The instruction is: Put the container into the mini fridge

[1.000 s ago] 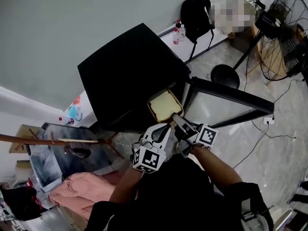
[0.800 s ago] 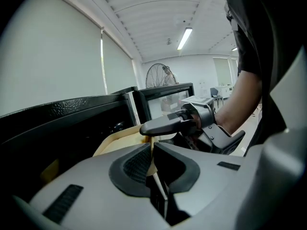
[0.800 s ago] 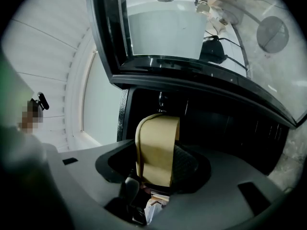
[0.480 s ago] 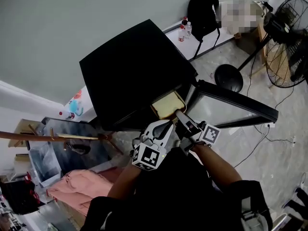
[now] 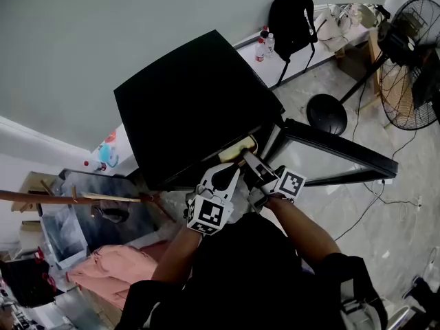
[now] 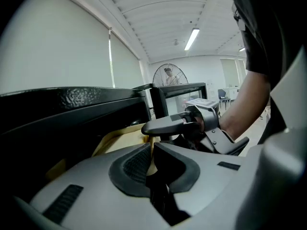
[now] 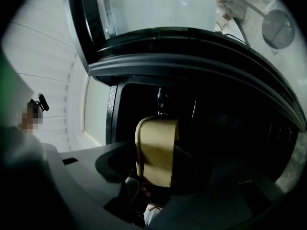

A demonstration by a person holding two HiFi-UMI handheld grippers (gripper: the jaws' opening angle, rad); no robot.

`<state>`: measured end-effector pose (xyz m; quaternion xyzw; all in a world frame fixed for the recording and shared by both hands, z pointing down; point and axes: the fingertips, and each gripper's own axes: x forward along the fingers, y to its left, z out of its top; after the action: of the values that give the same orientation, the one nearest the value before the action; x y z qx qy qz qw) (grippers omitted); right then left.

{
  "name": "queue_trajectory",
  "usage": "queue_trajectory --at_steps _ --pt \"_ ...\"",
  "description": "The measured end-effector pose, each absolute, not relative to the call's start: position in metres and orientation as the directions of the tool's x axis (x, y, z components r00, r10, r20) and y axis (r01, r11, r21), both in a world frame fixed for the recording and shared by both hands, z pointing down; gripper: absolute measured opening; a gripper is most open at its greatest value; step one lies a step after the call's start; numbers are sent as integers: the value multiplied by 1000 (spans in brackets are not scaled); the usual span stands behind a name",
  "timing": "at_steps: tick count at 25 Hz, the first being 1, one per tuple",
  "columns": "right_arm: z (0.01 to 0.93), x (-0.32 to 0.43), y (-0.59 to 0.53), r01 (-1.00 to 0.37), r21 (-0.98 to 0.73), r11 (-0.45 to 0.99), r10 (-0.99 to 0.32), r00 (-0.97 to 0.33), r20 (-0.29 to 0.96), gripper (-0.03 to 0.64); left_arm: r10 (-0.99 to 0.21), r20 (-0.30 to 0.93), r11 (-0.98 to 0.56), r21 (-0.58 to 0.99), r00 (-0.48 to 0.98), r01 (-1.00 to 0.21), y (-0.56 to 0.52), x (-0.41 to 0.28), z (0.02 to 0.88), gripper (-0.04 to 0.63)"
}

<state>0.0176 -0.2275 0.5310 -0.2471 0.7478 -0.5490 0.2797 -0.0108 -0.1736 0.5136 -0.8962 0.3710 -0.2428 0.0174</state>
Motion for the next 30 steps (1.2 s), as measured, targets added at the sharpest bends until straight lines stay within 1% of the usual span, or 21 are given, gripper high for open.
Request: queue_trajectory --at_steps 4,10,15,17,19,21,23,24,26,27,29,30 --pt "531 10 -238 -104 -953 283 -678 -725 -122 222 -718 413 -679 -237 561 -695 -183 -17 517 34" --pt "533 2 -247 -159 -945 287 -675 -734 -81 222 -739 405 -654 -239 538 -718 -190 -23 520 34" --pt "539 0 -253 -161 -957 241 -691 -721 -52 226 -753 408 -634 -241 516 -734 -199 -27 525 34" --pt "544 4 -250 -165 -962 216 -694 -719 -33 253 -758 404 -628 -240 512 -740 -203 -28 525 34" --pt "548 13 -245 -186 -962 201 -698 -716 -7 255 -759 402 -627 -238 512 -742 -205 -28 526 34" --pt "551 22 -239 -253 -943 215 -706 -707 29 253 -757 401 -629 -237 515 -740 -206 -28 527 34" --pt "552 29 -232 -380 -883 273 -710 -699 81 248 -756 400 -631 -234 518 -740 -207 -29 529 34" --pt "553 32 -229 -453 -835 311 -712 -694 111 232 -756 399 -631 -233 519 -740 -208 -29 529 34" --pt "554 34 -224 -594 -704 390 -717 -675 172 203 -756 396 -632 -235 521 -738 -208 -30 529 34" --pt "554 34 -222 -656 -621 428 -721 -662 203 171 -756 396 -633 -236 522 -737 -208 -30 529 34" --pt "556 30 -219 -744 -452 493 -724 -639 262 143 -754 397 -636 -239 524 -734 -208 -30 529 34" --pt "558 28 -218 -768 -382 514 -723 -628 288 119 -752 399 -638 -243 524 -731 -209 -30 529 34"
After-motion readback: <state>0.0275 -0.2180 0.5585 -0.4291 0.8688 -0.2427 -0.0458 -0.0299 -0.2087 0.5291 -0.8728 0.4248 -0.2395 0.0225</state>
